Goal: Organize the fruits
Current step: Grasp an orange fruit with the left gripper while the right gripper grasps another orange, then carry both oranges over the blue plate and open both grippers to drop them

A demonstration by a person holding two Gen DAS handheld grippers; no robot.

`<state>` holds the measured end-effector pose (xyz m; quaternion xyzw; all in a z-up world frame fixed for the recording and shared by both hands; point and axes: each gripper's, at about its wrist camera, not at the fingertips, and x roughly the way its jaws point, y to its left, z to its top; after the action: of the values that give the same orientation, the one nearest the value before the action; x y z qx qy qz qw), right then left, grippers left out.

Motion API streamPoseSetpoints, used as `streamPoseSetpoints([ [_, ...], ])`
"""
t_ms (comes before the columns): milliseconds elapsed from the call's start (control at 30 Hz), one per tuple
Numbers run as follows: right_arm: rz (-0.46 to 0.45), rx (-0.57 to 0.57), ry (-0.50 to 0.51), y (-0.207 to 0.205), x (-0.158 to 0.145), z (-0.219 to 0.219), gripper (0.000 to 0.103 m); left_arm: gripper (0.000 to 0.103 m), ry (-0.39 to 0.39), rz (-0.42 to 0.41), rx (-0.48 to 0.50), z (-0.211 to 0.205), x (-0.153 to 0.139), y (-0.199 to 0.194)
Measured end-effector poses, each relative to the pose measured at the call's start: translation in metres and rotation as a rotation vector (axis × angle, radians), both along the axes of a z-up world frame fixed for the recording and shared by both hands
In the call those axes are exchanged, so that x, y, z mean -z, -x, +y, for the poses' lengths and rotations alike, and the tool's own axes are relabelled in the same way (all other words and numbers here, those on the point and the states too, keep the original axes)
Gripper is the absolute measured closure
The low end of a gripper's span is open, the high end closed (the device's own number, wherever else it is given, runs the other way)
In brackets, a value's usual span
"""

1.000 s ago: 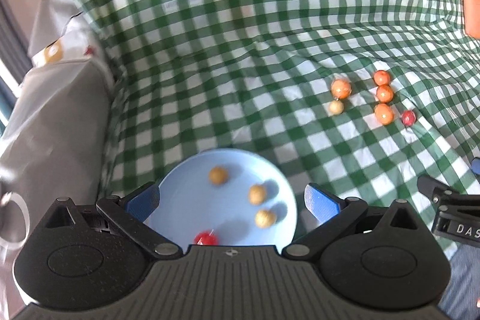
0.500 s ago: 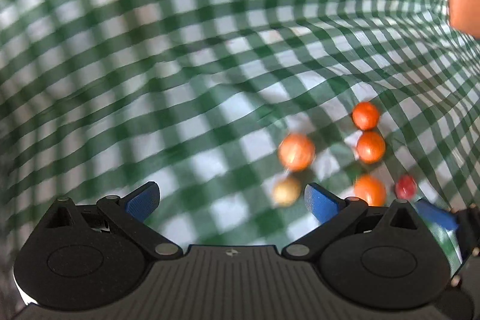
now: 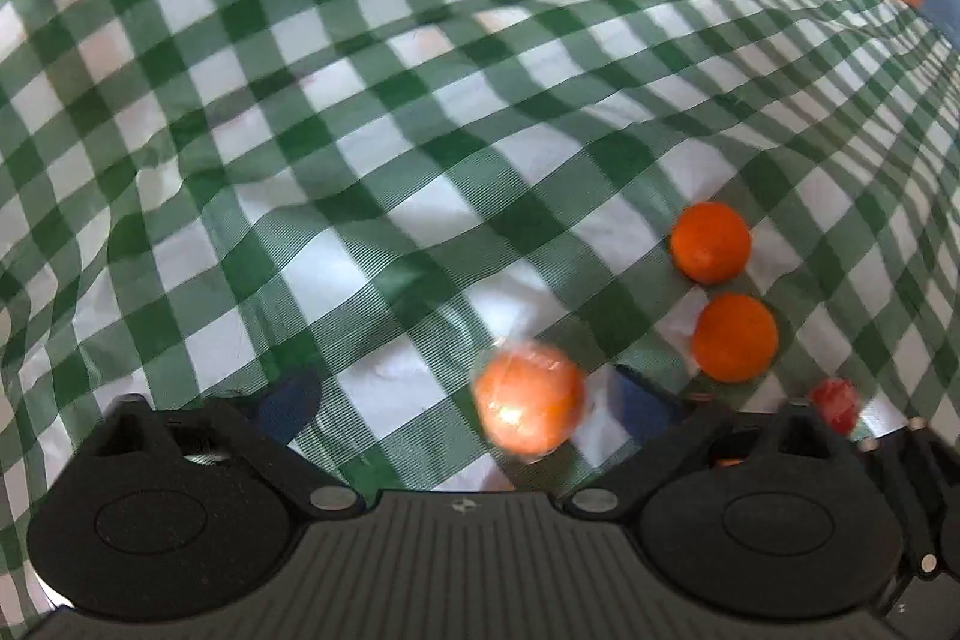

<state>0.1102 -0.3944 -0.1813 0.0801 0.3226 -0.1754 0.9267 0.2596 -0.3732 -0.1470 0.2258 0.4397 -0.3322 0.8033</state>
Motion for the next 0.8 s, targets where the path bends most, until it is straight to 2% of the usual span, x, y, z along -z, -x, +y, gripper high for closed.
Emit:
streamPoseSetpoints([
  [33, -0.003, 0.002, 0.002, 0.0, -0.001, 0.0, 0.041, 0.06, 0.006, 0.049, 0.032, -0.001, 0.0, 0.0],
  [67, -0.01, 0.003, 0.008, 0.001, -0.002, 0.001, 0.064, 0.062, -0.001, 0.096, 0.027, -0.002, 0.001, 0.0],
  [100, -0.012, 0.002, 0.011, 0.002, -0.003, 0.001, 0.068, 0.062, 0.006, 0.095, 0.009, 0.0, 0.0, 0.001],
  [233, -0.003, 0.017, -0.001, 0.004, -0.008, 0.0, 0.068, 0.062, -0.014, 0.028, -0.023, 0.007, -0.014, 0.012],
  [333, -0.016, 0.025, 0.007, 0.011, -0.023, 0.002, 0.068, 0.062, 0.024, -0.009, -0.07, 0.033, -0.047, 0.025],
  [467, -0.052, 0.012, 0.018, 0.033, -0.057, 0.013, 0.068, 0.062, 0.064, -0.058, -0.135, 0.078, -0.091, 0.054],
  [633, -0.06, -0.032, 0.01, 0.071, -0.097, 0.047, 0.068, 0.062, 0.072, -0.032, -0.235, 0.151, -0.122, 0.098],
  [800, -0.06, -0.112, -0.008, 0.106, -0.129, 0.095, 0.068, 0.062, 0.098, 0.047, -0.323, 0.232, -0.139, 0.146],
])
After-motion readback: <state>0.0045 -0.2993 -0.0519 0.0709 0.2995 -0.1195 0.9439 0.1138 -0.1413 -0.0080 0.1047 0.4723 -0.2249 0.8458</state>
